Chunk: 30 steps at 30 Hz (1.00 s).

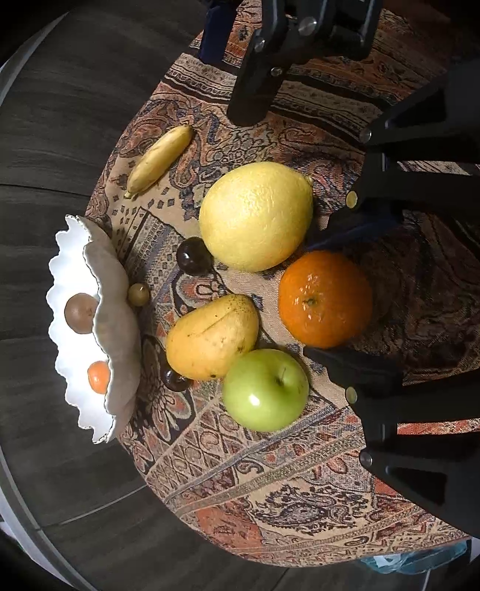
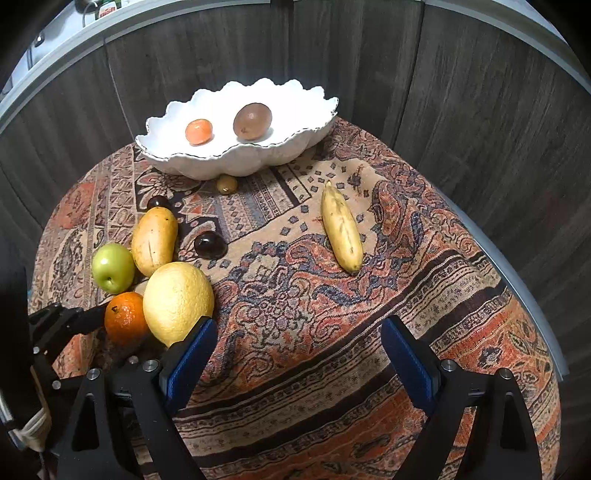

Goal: Organize fruits
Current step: 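Grasp the second orange with the left tool while the right tool grasps the yellow pomelo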

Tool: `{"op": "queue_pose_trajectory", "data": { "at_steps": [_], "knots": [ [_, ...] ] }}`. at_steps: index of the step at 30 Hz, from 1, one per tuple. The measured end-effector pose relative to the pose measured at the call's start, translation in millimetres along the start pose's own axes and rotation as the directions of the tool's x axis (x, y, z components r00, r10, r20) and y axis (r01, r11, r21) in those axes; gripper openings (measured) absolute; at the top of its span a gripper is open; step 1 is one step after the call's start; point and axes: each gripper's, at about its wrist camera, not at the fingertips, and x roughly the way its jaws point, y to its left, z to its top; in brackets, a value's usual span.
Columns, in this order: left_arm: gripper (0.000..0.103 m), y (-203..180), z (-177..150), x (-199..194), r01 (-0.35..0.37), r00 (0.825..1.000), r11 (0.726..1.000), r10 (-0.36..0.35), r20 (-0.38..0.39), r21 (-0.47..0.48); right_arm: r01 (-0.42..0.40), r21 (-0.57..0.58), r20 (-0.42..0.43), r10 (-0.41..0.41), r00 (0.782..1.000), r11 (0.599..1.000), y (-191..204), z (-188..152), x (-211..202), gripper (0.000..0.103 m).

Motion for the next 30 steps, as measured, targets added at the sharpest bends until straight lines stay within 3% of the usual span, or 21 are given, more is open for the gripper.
{"op": "queue_pose_trajectory", "data": {
  "at_steps": [13,24,30],
  "knots": [
    [0.046,7.3,-6.7,-18.5,-0.022,1.000,0.997,0.024,0.018,-0.076,-0.025,-0.019,0.022,0.025,0.999,1.000,2.9,4.2,-4.9,0.091],
    [0.046,41.7,-17.6,-46.7,-0.115,0.992,0.974,0.123,0.032,-0.193,-0.073,-0.111,0.054,0.080,0.995,0.991,31.9,9.7,-8.7,0.091],
    [0.046,66.1,-23.4,-51.6,-0.195,0.977,0.943,0.211,0.029,-0.269,-0.083,-0.155,0.040,0.090,0.995,0.985,51.5,14.1,2.2,0.091]
  ]
}}
